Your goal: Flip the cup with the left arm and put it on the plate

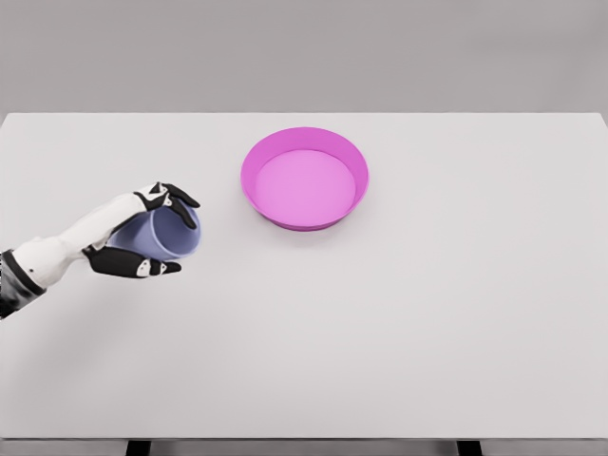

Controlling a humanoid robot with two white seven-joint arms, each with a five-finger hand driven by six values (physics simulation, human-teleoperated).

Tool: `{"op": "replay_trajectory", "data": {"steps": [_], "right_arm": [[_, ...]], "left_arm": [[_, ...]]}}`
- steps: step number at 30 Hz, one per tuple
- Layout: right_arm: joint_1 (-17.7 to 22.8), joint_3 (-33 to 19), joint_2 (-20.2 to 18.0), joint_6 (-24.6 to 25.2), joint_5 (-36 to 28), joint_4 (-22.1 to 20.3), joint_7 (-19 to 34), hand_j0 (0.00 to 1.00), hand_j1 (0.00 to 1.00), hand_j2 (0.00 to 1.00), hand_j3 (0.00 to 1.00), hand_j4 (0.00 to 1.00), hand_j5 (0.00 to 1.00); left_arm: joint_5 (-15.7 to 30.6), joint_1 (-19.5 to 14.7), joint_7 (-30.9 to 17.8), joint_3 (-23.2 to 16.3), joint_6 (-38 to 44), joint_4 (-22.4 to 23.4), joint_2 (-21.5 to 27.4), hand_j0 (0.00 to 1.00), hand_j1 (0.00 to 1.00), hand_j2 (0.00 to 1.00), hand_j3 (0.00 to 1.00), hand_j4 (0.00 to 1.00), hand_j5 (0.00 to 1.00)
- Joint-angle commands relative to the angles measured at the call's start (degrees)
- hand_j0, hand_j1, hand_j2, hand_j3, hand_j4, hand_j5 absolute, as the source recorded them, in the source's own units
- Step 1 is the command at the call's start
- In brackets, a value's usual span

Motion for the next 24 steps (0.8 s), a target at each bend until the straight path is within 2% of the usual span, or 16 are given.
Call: {"op": "replay_trajectory", "data": {"steps": [1,18,24], "right_arm": [[0.00,0.00,0.00,-0.03,0.03,-0.01,0.03,1.00,1.00,1.00,1.00,1.00,1.00],[0.00,0.00,0.00,-0.03,0.03,-0.01,0.03,1.00,1.00,1.00,1.00,1.00,1.00],[0.00,0.00,0.00,-0.03,0.03,-0.01,0.03,1.00,1.00,1.00,1.00,1.00,1.00]], "left_arm": [[0.22,-0.09,0.19,-0.02,-0.13,-0.01,-2.09,0.48,0.48,0.48,0.48,0.48,0.48],[0.92,-5.54,0.28,-0.81,-0.57,0.86,-17.30,0.49,0.49,0.49,0.49,0.49,0.49],[0.74,-7.56,0.19,-0.90,-0.56,4.73,-22.05,0.49,0.49,0.49,0.49,0.49,0.49]]}}
